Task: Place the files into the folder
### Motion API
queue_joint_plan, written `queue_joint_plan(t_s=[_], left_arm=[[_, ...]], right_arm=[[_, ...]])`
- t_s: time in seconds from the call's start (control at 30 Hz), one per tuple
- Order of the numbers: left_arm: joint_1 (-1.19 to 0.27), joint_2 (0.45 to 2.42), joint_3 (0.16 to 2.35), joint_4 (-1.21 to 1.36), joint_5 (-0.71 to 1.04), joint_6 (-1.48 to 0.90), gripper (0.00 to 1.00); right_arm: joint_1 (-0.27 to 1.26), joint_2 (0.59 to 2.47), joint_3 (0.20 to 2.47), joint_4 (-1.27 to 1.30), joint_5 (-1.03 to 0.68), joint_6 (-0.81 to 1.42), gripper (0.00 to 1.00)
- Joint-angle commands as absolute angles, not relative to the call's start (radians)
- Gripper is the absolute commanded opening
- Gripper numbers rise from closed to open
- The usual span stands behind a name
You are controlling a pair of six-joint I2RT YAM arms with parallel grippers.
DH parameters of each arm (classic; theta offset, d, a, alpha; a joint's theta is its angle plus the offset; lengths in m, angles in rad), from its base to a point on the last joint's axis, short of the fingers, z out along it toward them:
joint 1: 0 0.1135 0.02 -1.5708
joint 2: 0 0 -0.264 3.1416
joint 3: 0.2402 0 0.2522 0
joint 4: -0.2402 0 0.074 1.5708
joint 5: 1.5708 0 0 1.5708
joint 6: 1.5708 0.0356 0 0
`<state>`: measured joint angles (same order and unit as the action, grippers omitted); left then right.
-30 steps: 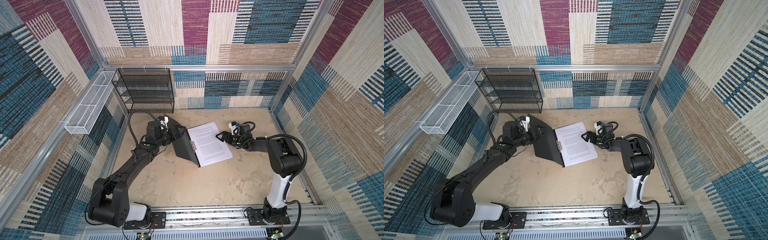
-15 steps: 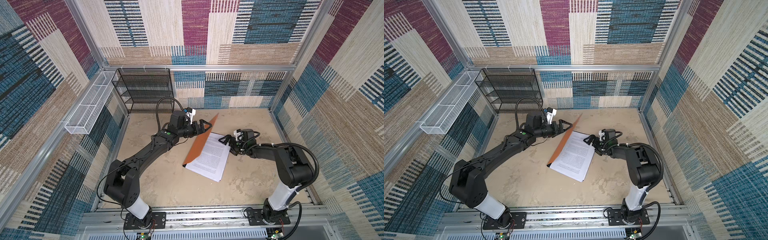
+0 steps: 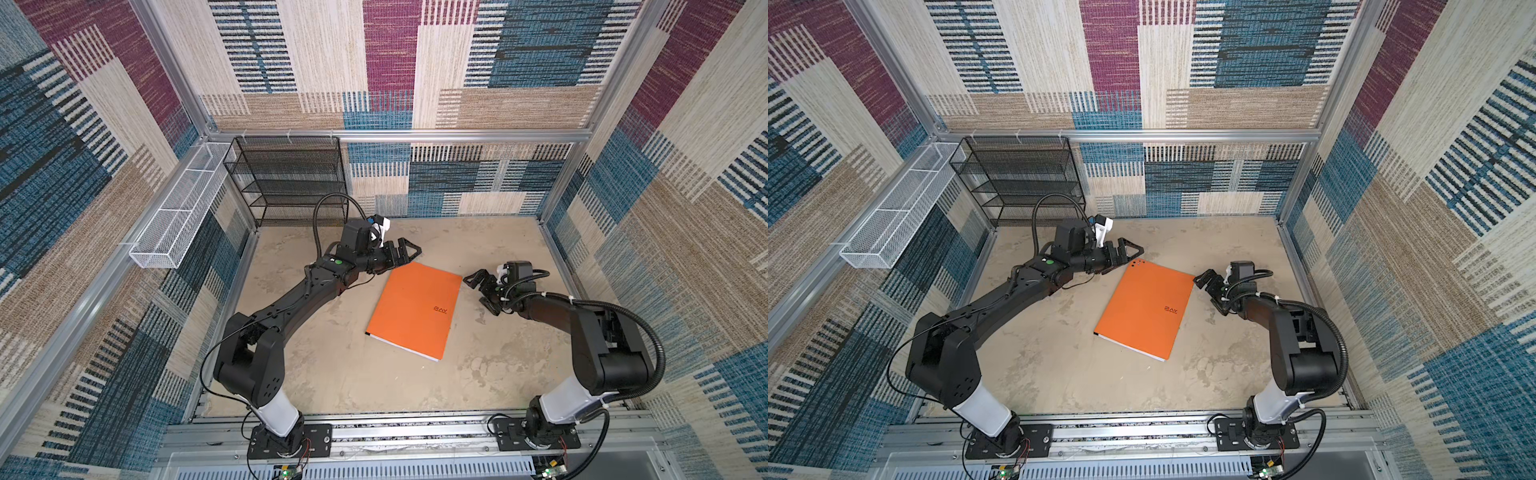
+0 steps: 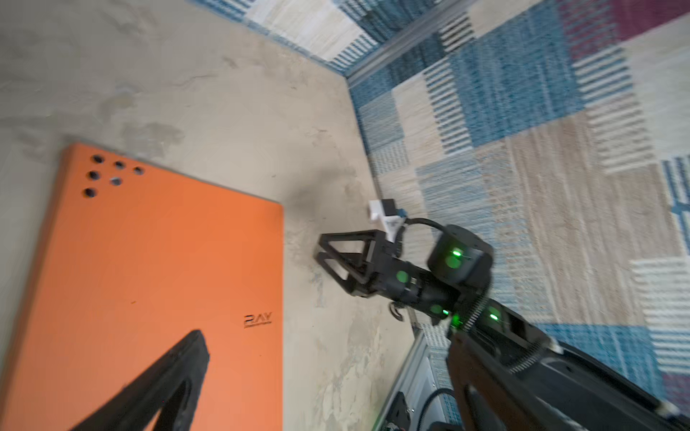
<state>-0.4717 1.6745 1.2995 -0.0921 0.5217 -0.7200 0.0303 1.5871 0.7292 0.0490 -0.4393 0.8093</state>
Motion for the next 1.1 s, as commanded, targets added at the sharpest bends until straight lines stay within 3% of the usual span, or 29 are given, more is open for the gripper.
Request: queue_joint_plan(t_s=[0.0,0.2,0.4,0.67,1.07], left_arm=[[-0.464,1.701,1.284,-0.163,0.469,-0.647,0.99],[-0.466,1.813,1.306,-0.308,0.335,-0.557,0.85],[-0.476,1.895,1.293,-0.396,0.236,-0.522,0.67],[-0.523,1.945,1.248,-0.373,0.297,-0.554,0.53],[-0.615,2.018,1.362,-0.308,0.401,-0.635,0.5]], right_arm=[[0.03,1.572,0.702,0.115,-0.467,0.802,0.95],[0.082,1.67,0.731,0.157,-0.543,0.777,0.79],[0.145,1.759,0.807,0.137,-0.503,0.753,0.75],[0.151,1.862,0.913,0.09,-0.474,0.72,0.69],[0.092,1.904,1.031,0.012,-0.451,0.648,0.7]])
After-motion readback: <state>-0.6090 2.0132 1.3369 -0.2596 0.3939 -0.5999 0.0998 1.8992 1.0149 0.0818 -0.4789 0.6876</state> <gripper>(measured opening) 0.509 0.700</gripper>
